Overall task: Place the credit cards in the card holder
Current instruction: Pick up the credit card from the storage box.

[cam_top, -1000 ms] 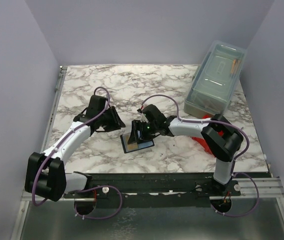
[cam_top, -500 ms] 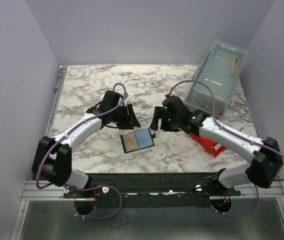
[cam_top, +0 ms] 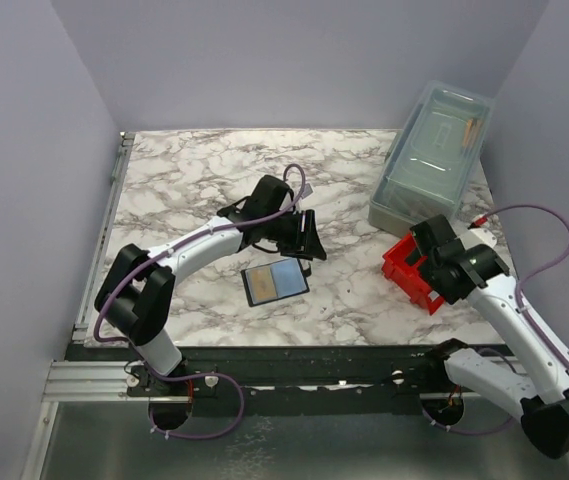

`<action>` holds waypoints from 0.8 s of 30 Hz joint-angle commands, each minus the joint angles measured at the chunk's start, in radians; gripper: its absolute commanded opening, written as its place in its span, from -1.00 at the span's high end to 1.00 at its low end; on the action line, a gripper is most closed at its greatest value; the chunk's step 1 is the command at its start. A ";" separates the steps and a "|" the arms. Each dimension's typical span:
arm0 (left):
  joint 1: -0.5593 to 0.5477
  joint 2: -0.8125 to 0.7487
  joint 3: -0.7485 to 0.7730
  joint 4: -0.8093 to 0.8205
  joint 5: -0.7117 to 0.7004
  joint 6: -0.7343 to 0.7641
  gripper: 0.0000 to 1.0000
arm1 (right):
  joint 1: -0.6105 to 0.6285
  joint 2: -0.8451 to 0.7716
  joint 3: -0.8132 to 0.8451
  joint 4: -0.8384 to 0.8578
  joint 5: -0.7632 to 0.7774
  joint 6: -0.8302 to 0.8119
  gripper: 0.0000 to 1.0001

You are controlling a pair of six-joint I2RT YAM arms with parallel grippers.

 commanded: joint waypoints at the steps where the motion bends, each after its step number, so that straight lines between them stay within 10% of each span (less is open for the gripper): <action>1: 0.001 -0.033 -0.031 0.022 0.067 0.031 -0.04 | -0.117 0.066 -0.050 -0.051 0.077 0.117 -0.78; 10: -0.004 -0.070 -0.044 0.027 0.093 0.036 -0.05 | -0.432 0.106 -0.154 0.210 -0.124 -0.150 -0.71; 24: -0.011 -0.063 -0.037 0.030 0.109 0.036 -0.05 | -0.443 0.309 -0.155 0.178 -0.097 -0.053 -0.56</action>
